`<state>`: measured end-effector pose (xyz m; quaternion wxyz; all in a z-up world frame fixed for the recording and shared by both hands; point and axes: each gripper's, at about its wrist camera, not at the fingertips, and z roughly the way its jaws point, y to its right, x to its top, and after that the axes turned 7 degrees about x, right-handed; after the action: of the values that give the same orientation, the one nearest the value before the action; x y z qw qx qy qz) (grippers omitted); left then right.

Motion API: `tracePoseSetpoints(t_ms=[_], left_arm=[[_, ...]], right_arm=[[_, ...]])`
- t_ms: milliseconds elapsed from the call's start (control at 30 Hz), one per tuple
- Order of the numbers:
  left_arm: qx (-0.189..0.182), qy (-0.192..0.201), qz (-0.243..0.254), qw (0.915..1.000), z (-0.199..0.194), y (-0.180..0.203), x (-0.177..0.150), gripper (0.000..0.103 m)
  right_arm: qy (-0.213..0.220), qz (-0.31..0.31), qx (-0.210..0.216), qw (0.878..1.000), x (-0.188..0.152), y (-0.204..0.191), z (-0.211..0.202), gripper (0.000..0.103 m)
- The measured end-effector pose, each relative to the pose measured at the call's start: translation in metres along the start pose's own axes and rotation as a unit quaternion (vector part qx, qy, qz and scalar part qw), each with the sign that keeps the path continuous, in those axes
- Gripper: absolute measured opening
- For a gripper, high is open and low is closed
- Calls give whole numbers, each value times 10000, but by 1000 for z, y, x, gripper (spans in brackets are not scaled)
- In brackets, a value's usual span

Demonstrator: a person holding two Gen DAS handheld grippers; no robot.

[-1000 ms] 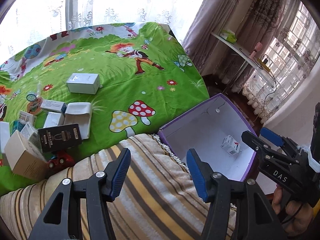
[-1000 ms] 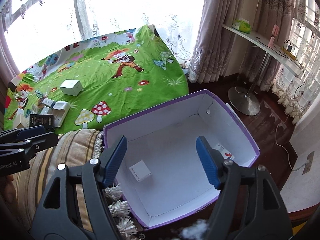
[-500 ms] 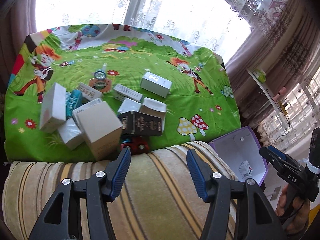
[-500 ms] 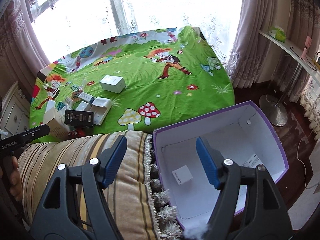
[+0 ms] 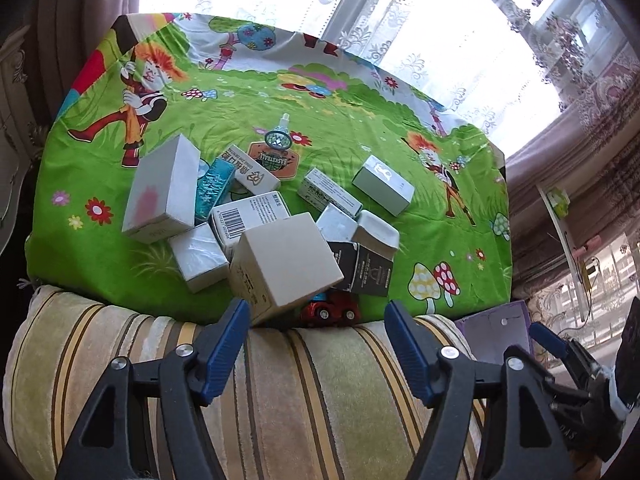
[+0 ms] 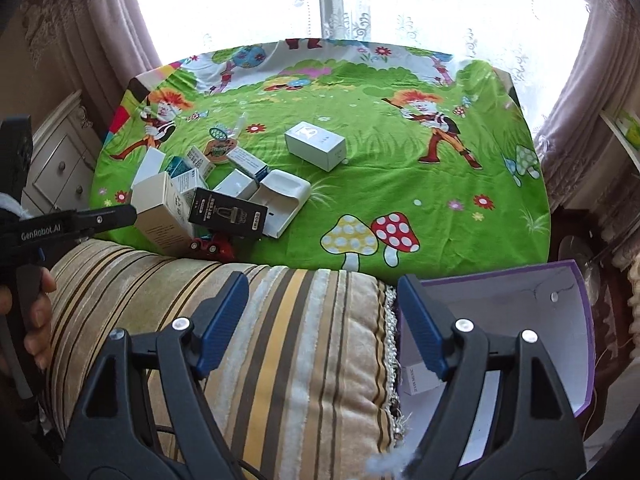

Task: Organize rigid objects
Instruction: 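Move both open grippers back over the boxes on the bed, then grasp the beige cube box with the left gripper while the right grasps the black box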

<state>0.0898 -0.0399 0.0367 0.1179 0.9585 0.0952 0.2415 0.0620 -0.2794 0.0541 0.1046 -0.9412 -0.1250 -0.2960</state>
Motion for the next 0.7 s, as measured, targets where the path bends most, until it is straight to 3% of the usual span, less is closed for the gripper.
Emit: tracePoseSetpoints(t_ms=[300, 500, 700], left_arm=[[346, -194, -691, 9968, 19, -1, 28, 75], [591, -487, -907, 9929, 39, -3, 35, 75], [740, -650, -1001, 9901, 50, -8, 35, 75]], right_arm=[[-472, -1272, 99, 9907, 23, -35, 42, 83], [-712, -2280, 291, 9706, 27, -69, 68, 84], [-921, -2870, 666, 9512, 38, -82, 93, 84]])
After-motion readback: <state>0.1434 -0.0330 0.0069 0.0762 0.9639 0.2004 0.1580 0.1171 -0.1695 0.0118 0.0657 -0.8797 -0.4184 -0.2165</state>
